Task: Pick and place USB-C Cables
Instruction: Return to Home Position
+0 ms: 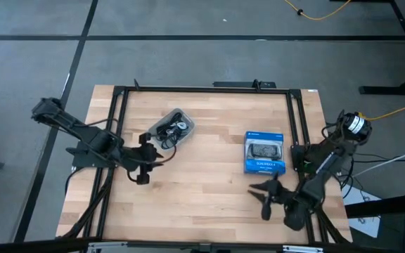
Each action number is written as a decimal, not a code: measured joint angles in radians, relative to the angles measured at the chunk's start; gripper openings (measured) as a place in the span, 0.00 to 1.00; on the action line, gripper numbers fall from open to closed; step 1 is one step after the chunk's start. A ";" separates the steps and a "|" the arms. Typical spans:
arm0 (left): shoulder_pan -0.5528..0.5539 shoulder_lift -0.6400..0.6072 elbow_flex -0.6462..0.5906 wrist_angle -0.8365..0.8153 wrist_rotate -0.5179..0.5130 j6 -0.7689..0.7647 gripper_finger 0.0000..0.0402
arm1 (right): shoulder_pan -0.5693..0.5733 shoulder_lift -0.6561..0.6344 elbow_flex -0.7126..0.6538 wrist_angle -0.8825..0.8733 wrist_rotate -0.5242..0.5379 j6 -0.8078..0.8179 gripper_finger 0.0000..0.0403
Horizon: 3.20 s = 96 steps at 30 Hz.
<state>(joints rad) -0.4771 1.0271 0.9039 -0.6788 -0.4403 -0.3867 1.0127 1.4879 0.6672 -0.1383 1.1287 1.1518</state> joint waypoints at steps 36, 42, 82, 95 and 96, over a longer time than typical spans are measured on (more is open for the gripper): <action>0.149 -0.243 -0.111 0.139 0.197 0.183 0.31 | -1.023 -0.721 -0.215 0.309 -1.541 -0.994 0.26; 0.188 -0.389 -0.298 0.367 0.266 0.180 0.31 | -1.023 -0.909 -0.215 0.144 -1.515 -1.010 0.26; 0.211 -0.814 -0.694 0.572 0.129 0.155 0.31 | -1.018 -1.487 -0.501 -0.082 -1.411 -1.003 0.26; 0.210 -0.814 -0.694 0.562 0.130 0.153 0.31 | -1.018 -1.487 -0.572 -0.052 -1.407 -1.001 0.26; 0.210 -0.814 -0.694 0.561 0.130 0.153 0.31 | -1.018 -1.487 -0.577 -0.052 -1.407 -1.001 0.26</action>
<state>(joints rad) -0.2672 0.2134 0.2104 -0.1173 -0.3103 -0.2333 -0.0055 0.0014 0.0900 -0.1903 -0.2779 0.1513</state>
